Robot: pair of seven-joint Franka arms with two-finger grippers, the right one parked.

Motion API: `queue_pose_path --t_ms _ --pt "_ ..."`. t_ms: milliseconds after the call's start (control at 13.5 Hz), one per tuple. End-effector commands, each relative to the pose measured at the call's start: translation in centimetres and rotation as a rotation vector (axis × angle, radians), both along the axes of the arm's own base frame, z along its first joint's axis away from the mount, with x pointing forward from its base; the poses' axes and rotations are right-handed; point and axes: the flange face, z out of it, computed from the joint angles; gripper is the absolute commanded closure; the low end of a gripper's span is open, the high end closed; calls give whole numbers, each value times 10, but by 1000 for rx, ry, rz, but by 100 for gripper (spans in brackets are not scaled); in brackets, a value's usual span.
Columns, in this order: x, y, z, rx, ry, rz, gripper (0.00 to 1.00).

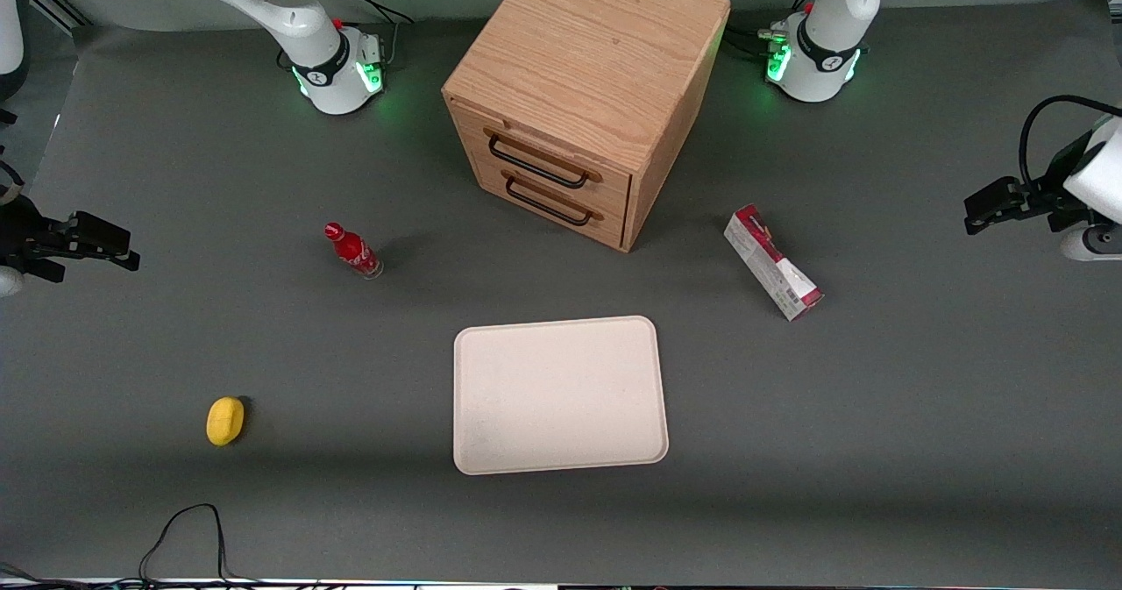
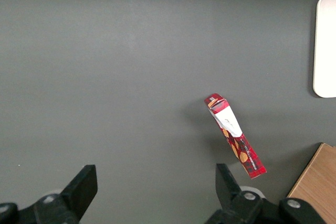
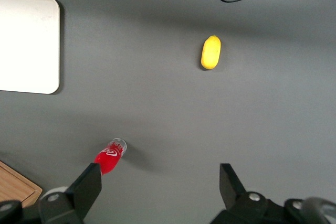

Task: Place red cookie box on tray
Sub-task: 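Move the left gripper over the red cookie box and lower it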

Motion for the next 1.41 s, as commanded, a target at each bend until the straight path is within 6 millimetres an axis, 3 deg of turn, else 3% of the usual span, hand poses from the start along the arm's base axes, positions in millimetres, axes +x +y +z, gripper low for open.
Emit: queue_pose_path --t_ms 0,149,595,892,1041,1338 --pt "0 3 7 -1 28 0 0" --pt "-4 10 6 -2 59 24 0" --pt "-3 -7 -2 -5 81 44 0" --pt "-7 -58 1 2 67 130 0" --pt "-9 -89 12 2 35 245 0" --pt "-5 -121 34 -86 45 495 0"
